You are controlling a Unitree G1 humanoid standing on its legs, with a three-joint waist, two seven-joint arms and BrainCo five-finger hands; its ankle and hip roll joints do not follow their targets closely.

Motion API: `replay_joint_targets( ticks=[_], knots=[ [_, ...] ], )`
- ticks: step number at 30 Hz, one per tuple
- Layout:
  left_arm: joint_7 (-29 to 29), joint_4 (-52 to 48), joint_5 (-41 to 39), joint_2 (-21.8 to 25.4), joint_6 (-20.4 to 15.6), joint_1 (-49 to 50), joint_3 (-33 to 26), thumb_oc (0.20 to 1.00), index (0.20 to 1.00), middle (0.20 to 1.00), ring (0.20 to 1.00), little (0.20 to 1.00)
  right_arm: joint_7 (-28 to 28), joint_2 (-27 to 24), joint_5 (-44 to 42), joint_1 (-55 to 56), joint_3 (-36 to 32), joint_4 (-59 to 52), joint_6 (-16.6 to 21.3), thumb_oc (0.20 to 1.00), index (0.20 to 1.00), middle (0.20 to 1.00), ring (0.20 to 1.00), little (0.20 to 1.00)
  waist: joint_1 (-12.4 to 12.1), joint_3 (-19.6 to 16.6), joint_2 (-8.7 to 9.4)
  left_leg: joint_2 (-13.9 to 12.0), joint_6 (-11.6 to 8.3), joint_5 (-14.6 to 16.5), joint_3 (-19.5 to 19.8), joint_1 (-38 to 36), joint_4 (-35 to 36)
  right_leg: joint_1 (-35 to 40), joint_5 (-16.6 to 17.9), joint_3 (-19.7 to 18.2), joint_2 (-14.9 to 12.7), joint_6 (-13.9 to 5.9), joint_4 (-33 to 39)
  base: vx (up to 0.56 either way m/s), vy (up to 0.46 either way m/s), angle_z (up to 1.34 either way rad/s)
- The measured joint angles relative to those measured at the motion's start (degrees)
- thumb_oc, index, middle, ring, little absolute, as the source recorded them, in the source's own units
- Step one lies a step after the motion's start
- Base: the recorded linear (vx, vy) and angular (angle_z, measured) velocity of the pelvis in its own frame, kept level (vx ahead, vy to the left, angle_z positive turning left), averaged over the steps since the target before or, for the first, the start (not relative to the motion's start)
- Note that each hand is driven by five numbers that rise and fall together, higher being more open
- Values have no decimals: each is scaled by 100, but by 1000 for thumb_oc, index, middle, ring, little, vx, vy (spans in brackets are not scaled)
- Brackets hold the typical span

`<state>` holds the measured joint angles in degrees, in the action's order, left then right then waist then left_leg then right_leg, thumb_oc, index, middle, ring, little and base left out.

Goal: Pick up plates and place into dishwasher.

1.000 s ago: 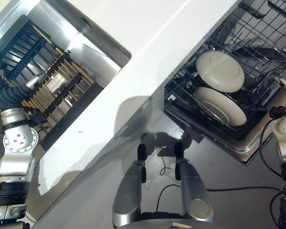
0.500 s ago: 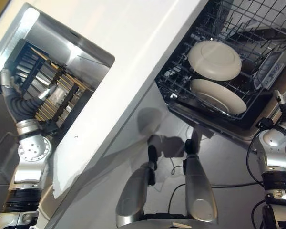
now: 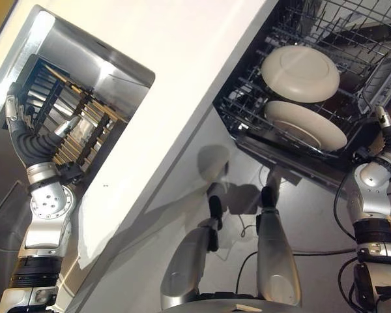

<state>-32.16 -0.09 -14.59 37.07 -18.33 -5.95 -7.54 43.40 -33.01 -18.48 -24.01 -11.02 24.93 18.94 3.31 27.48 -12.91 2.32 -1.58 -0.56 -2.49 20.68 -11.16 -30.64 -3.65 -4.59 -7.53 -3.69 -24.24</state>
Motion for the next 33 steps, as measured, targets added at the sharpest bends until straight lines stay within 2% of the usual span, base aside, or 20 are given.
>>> replay_joint_targets(
  ticks=[6,13,18,24,33],
  knots=[
    [-27,-135,1,-4,0,-35,52,1000,1000,1000,1000,1000,-122,3,-158,-8,23,-117,-2,1000,1000,1000,1000,1000,-101,-3,-4,1,-1,0,71,41,-10,-2,-23,72,-11,11,-1,-2,6,6],
    [-53,-219,3,3,1,-210,186,1000,1000,1000,1000,1000,-832,54,-1035,-124,233,645,155,1000,1000,1000,1000,1000,-141,-89,-126,35,-6,-4,203,321,-125,-214,-64,201,-73,17,-103,-12,-4,10],
    [-85,-316,11,60,10,-289,181,1000,1000,1000,1000,1000,-1388,83,-1786,-303,271,911,535,1000,1000,1000,1000,1000,-261,-121,-169,52,-8,-4,218,547,-213,-437,-76,194,-84,22,-204,5,17,2],
    [-170,-343,15,103,14,-347,102,1000,1000,1000,1000,1000,-2134,-12,-2054,-349,265,818,817,1000,1000,1000,1000,1000,-256,-161,-225,102,-11,-20,238,807,-283,-731,-103,180,-127,60,-353,18,51,3],
    [-287,-377,23,111,30,-336,-48,1000,1000,1000,1000,1000,-2049,165,-1953,-384,265,236,725,1000,1000,1000,1000,1000,-268,-190,-265,137,-16,-47,233,1009,-350,-958,-90,187,-170,64,-460,29,91,0]
  ],
)
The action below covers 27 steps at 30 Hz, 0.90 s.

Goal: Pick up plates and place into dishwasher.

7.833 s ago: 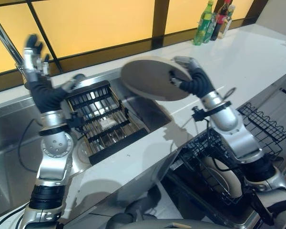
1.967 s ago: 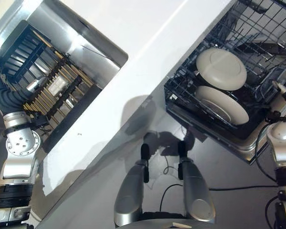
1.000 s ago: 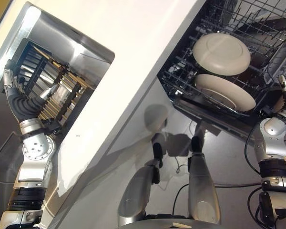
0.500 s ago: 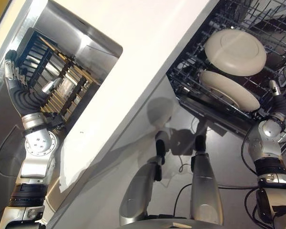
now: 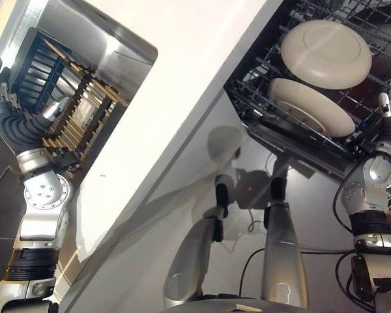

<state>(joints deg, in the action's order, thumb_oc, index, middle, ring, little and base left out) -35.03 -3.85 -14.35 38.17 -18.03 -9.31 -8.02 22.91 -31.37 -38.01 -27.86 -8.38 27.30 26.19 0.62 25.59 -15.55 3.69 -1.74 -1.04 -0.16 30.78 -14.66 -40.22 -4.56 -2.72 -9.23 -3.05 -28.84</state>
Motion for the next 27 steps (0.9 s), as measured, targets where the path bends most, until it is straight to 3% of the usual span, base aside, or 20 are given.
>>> replay_joint_targets(
  ticks=[8,16,27],
  knots=[
    [-1,-69,4,-153,103,-23,2,1000,1000,1000,1000,1000,100,187,430,-112,147,-418,-493,1000,1000,1000,1000,1000,-25,-19,-26,58,18,-27,15,-17,-6,19,1,50,-88,-51,-89,8,130,3],
    [43,-151,-108,-505,88,-146,22,1000,1000,1000,1000,1000,99,203,536,-362,362,-430,-844,1000,1000,1000,1000,1000,-208,-25,-34,184,54,-51,146,-152,-3,197,-100,346,-327,-70,-195,17,127,12],
    [413,-293,-359,-700,-28,321,266,1000,1000,1000,1000,1000,13,111,709,-1158,884,-179,-1169,1000,1000,1000,1000,1000,-811,-26,-35,306,54,-91,403,-212,-1,310,-287,683,-567,-44,-424,12,61,17]
  ],
)
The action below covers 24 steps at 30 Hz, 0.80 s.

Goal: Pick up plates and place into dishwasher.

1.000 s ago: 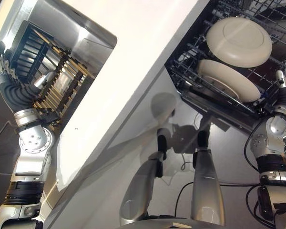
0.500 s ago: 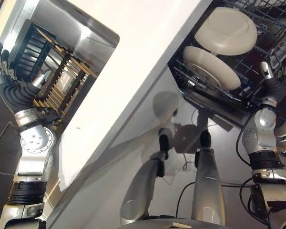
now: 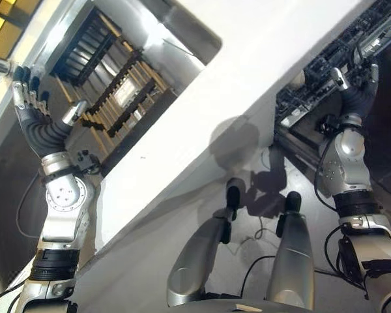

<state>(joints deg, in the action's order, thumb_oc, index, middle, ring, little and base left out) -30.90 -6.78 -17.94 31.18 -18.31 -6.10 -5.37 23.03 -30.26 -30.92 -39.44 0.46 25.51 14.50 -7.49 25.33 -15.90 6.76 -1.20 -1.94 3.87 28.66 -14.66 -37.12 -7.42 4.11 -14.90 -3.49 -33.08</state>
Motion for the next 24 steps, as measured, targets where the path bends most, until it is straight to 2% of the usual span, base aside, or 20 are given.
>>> replay_joint_targets(
  ticks=[5,12,21,24],
  knots=[
    [120,-36,-186,-40,-7,272,-14,1000,1000,1000,1000,1000,15,-217,-5,-215,-8,269,-47,1000,1000,1000,1000,1000,-148,0,1,79,21,-30,50,11,20,24,-93,134,-152,-25,-115,14,49,21],
    [463,119,-321,-67,13,361,5,1000,1000,1000,1000,1000,80,-344,-27,-286,-37,648,-134,1000,1000,1000,1000,1000,-161,2,3,169,71,-80,108,-178,28,321,-151,394,-342,-84,-102,3,18,12],
    [639,142,-367,-67,14,355,3,1000,1000,1000,1000,1000,94,-401,-125,-320,-31,770,-240,1000,1000,1000,1000,1000,-136,3,4,192,101,-99,101,-325,87,457,-162,427,-385,-96,-95,-17,18,2],
    [665,141,-368,-67,5,353,10,1000,1000,1000,1000,1000,250,-410,56,-320,-14,756,-364,1000,1000,1000,1000,1000,-120,5,6,186,102,-99,97,-342,89,486,-165,443,-388,-102,-77,-74,-11,3]
  ],
)
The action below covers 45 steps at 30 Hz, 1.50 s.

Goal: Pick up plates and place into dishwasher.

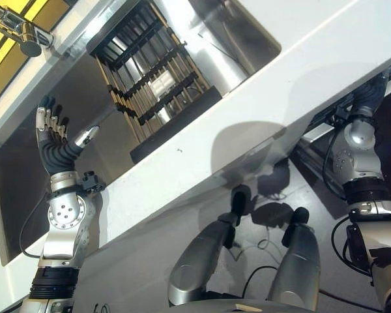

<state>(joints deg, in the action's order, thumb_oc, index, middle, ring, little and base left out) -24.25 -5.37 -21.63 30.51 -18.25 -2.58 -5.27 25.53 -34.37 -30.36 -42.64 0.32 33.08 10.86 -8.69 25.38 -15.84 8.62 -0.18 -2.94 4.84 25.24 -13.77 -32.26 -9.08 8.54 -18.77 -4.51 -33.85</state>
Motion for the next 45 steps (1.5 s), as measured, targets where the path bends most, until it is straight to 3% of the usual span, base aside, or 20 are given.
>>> replay_joint_targets(
  ticks=[5,11,18,24,31,33,36,39,43,45],
  knots=[
    [-58,-24,-4,2,-44,-3,10,1000,1000,1000,1000,1000,557,22,675,145,71,-386,-435,1000,1000,1000,1000,1000,45,7,10,-45,1,2,-7,50,25,14,12,39,49,-6,111,-93,-35,4],
    [-246,-48,-42,117,-96,-80,33,1000,1000,1000,1000,1000,1051,31,1324,697,261,-1126,-898,1000,1000,1000,1000,1000,355,50,70,-141,57,4,-170,61,-1,203,39,131,130,-41,310,-108,-44,10],
    [-471,-50,-35,208,-65,-233,111,1000,1000,1000,1000,1000,1434,37,1721,746,244,-1583,-1095,1000,1000,1000,1000,1000,348,224,315,-300,165,116,-606,-328,-9,531,323,-301,378,-57,746,-70,-10,-35],
    [-506,-53,66,262,170,-289,174,1000,1000,1000,1000,1000,1684,34,1738,1459,-175,-1902,-1125,1000,1000,1000,1000,1000,802,331,476,-312,312,386,-958,-641,-256,910,587,-714,469,-147,1128,-26,9,-35],
    [-446,-54,242,319,264,-210,192,1000,1000,1000,1000,1000,2124,347,1790,2732,-692,-2352,-1082,1000,1000,1000,1000,1000,1031,358,613,-310,516,695,-1295,-826,-535,1115,862,-1069,549,-213,1584,-41,84,-42],
    [-424,-31,280,328,238,-63,176,1000,1000,1000,1000,1000,2235,496,1788,2930,-771,-2363,-989,1000,1000,1000,1000,1000,1141,359,655,-344,552,770,-1406,-937,-563,1273,947,-1029,491,-187,1840,-18,175,-60],
    [-396,30,286,324,161,283,171,1000,1000,1000,1000,1000,2468,726,1762,3206,-911,-2378,-777,1000,1000,1000,1000,1000,1105,285,696,-445,696,931,-1854,-1211,-417,1449,962,-607,249,-133,2230,-30,211,-98],
    [-363,197,300,345,135,394,141,1000,1000,1000,1000,1000,2817,940,1600,3358,-1075,-2378,-614,1000,1000,1000,1000,1000,1117,249,772,-522,770,1055,-2225,-1254,-534,1384,1000,-464,164,105,1673,-78,179,-59],
    [-272,228,519,481,132,373,131,1000,1000,1000,1000,1000,3295,1313,1251,3762,-1077,-2360,-299,1000,1000,1000,1000,1000,1099,198,764,-644,624,1246,-2263,-1017,-907,1177,963,-488,306,-18,1411,-72,8,-19],
    [-286,252,517,476,121,366,136,1000,1000,1000,1000,1000,3378,1424,953,3838,-1074,-2226,23,1000,1000,1000,1000,1000,1095,63,692,-609,613,1238,-2189,-729,-980,982,1022,-513,317,-226,1561,-135,67,-13]
  ],
)
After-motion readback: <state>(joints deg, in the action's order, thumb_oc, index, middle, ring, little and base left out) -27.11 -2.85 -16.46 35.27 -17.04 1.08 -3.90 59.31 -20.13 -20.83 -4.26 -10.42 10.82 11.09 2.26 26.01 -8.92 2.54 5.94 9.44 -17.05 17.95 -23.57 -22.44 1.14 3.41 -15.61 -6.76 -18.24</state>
